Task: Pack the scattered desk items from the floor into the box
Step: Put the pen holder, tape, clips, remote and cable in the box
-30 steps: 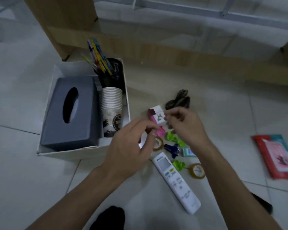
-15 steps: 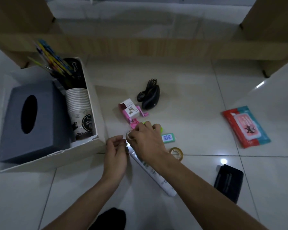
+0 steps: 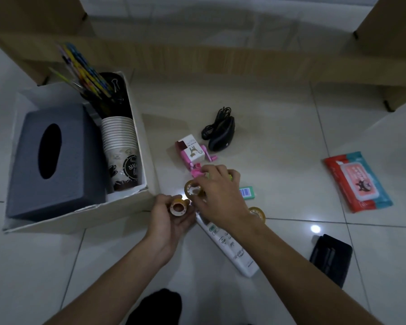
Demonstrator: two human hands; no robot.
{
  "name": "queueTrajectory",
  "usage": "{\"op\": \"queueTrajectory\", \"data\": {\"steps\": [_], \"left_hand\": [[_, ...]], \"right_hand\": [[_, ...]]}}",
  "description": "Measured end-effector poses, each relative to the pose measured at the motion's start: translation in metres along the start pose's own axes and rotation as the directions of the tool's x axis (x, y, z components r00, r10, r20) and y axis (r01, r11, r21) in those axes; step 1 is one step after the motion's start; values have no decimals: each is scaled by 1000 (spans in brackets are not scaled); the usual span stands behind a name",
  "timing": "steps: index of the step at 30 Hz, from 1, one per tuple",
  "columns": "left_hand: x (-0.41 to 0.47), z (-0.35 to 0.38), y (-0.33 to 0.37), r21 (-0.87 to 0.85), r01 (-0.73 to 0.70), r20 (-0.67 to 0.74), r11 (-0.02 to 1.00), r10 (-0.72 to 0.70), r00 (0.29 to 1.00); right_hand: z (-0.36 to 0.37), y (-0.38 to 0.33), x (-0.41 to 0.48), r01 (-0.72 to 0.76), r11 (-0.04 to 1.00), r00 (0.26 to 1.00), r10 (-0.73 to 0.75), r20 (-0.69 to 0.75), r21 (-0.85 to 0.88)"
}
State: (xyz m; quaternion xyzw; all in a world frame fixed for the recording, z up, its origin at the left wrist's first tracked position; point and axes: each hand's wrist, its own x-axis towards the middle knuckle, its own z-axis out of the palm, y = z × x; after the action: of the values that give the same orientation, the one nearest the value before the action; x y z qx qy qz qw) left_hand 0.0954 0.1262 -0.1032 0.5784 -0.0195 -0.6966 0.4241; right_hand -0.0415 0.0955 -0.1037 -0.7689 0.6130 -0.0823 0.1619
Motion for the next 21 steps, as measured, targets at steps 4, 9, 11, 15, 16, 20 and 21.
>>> {"op": "queueTrajectory", "data": {"steps": [4, 9, 11, 15, 16, 20, 21], "left_hand": [[-1, -1, -1, -11, 93, -8, 996, -93, 996], [-3, 2, 9, -106, 169, 62, 980, -163, 985], [-5, 5, 13, -141, 211, 94, 967, -199, 976], [-7, 10, 12, -92, 247, 92, 965, -238, 967], [-6, 10, 10, -71, 247, 83, 966, -241, 967], [-9, 10, 0, 48, 265, 95, 963, -268, 959], [-11, 13, -4, 70, 278, 112, 958, -284, 952]], "right_hand": [[7, -7, 12, 67, 987, 994, -53, 91, -148], [10, -16, -12, 4, 966, 992, 29, -123, 260], [9, -20, -27, 85, 950, 993, -57, -102, 301], [-1, -10, -36, 34, 881, 963, 98, -251, 472], [-5, -2, -39, -49, 875, 938, 206, -278, 482], [-12, 39, -63, -453, 865, 870, 482, -107, 215], [-10, 43, -72, -489, 860, 866, 498, -33, 143]]}}
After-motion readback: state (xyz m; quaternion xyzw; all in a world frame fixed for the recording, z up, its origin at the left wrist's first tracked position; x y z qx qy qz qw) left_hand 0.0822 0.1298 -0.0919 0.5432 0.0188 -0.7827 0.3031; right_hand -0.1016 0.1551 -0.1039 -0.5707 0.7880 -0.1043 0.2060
